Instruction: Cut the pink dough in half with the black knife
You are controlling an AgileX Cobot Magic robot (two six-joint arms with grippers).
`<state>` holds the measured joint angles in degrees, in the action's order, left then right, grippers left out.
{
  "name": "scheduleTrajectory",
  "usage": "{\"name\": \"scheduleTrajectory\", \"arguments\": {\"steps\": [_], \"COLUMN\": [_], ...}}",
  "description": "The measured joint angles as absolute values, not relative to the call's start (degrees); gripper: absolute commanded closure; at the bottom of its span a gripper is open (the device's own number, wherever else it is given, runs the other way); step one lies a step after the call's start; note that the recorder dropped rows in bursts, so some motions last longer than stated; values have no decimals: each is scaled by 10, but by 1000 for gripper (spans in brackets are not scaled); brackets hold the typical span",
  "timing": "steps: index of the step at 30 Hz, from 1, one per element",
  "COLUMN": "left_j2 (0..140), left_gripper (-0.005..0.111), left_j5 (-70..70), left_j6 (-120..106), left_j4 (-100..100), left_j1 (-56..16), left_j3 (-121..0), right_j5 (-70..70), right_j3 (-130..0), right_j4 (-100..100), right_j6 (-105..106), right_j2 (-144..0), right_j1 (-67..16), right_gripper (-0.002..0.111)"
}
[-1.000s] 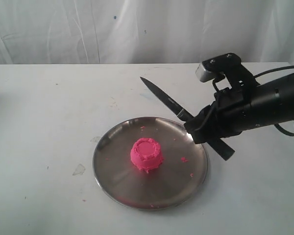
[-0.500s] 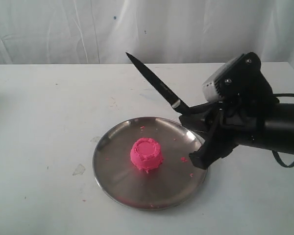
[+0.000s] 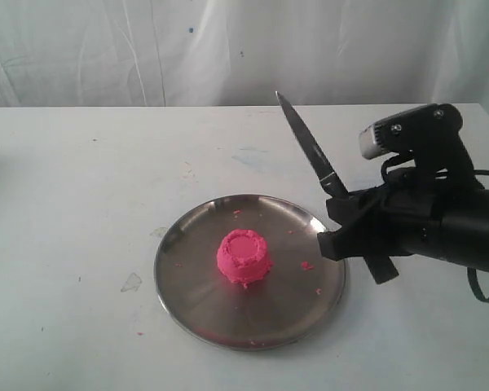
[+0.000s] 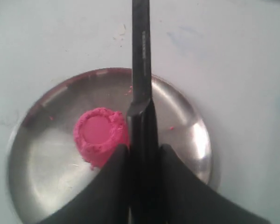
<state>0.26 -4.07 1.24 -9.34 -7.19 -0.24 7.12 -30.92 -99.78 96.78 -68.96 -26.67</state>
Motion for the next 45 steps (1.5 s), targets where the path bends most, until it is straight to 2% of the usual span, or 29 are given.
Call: {"name": "scheduleTrajectory", "arguments": {"steps": [4,19,23,28,31,38,45], "left_j2": [3,3,3,3,3,3,3], "left_gripper": [107,107,107,107,107,107,107], "left_j5": [-41,-41,-41,-41,-41,-41,-41], "left_j6": [12,12,12,12,12,12,12], "left_j4": [-93,-93,-93,-93,-93,-93,-93], "left_j1": [-72,-72,-72,-72,-72,-72,-72], "left_j3": [-2,-2,-2,-2,-2,-2,-2], "right_j5": [86,179,160,135,162,254,406], "right_j3": [-295,-302,-313,-346,-356,-371,-475], "right_j4": [-976,-914,-753,-322,-125,-35,3], "right_j6": [936,1074,901,403,197,121,140], "right_j2": [-690,-689,-689,-689,-686,-688,-738], "right_j1": [-267,-267,-267,-269,-269,-286,-349], "right_gripper": [108,108,108,108,108,108,108]}}
